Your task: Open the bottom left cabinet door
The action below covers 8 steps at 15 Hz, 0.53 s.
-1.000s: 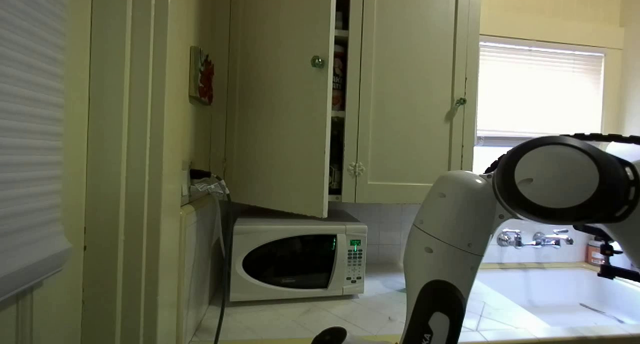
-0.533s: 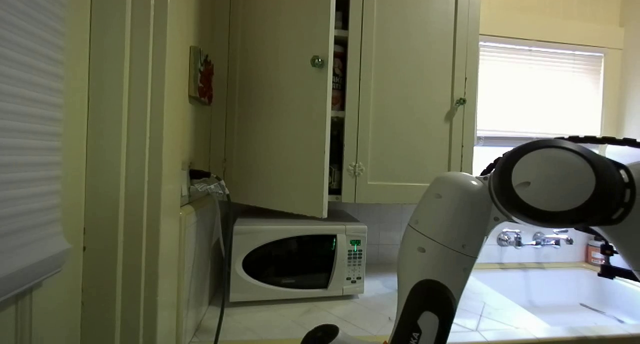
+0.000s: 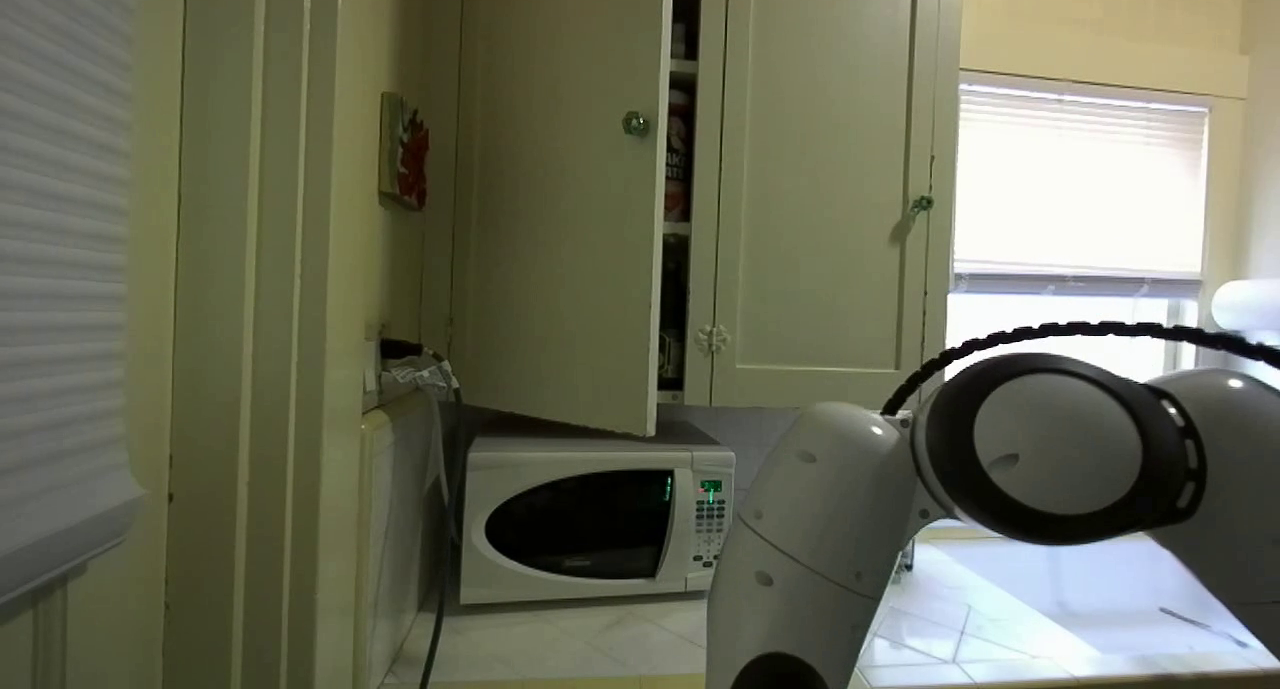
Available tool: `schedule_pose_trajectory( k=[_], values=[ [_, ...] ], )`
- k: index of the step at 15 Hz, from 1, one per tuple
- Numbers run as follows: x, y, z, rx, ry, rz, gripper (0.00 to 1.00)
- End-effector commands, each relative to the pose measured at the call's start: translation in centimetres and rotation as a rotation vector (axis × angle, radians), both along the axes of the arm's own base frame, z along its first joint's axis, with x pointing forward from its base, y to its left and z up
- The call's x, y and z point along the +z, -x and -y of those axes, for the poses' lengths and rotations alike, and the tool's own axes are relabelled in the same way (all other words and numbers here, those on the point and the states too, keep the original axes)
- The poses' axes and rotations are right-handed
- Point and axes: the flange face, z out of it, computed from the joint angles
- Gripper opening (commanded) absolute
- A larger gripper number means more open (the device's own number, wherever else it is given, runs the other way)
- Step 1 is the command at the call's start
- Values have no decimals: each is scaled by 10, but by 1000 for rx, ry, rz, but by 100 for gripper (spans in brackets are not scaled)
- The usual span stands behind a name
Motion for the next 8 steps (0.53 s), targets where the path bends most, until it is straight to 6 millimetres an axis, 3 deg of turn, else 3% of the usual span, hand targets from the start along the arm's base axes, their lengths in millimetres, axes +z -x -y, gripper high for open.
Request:
schedule_pose_trajectory(
  k=[1, 3, 8],
  values=[
    [-29, 7, -32, -45, -68, -14, 100],
    [-31, 13, -25, -158, -102, 25, 100],
    [-25, 62, 6, -439, -167, 84, 100]
  ],
)
